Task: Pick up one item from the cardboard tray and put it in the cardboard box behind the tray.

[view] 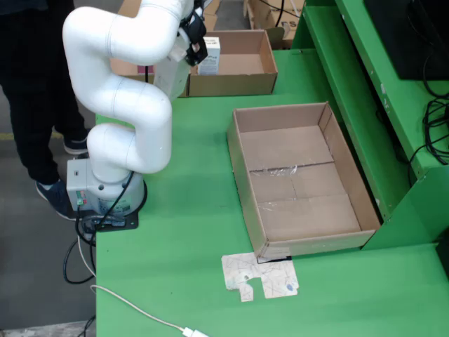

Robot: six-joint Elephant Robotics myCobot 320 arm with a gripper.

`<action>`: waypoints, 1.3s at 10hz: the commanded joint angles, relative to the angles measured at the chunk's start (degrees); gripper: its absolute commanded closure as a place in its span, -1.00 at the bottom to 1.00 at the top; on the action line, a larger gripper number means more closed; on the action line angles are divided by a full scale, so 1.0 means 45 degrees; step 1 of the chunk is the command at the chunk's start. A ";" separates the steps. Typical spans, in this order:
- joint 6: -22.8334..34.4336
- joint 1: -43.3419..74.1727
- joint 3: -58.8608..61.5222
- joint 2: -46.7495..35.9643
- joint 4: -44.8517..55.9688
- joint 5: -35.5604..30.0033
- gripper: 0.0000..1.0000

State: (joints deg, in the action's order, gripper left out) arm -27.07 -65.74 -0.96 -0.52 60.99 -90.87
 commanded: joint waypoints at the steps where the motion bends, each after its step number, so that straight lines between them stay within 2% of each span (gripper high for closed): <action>1: -0.0645 -0.0726 0.0213 -0.0019 -0.0928 0.0359 1.00; 2: -0.0856 -0.0941 0.0213 0.0049 -0.1238 0.0472 1.00; 3: -0.0320 -0.0323 0.0213 0.0600 -0.1648 0.0486 1.00; 5: -0.0380 -0.0436 0.0213 0.0749 -0.1914 0.0629 1.00; 6: 0.0142 0.0130 0.0213 0.1217 -0.2214 0.0631 1.00; 13: 0.0560 0.0066 0.0213 0.2698 -0.4478 0.1212 1.00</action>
State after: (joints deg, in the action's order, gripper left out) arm -25.22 -65.03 -0.96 10.28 46.40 -85.95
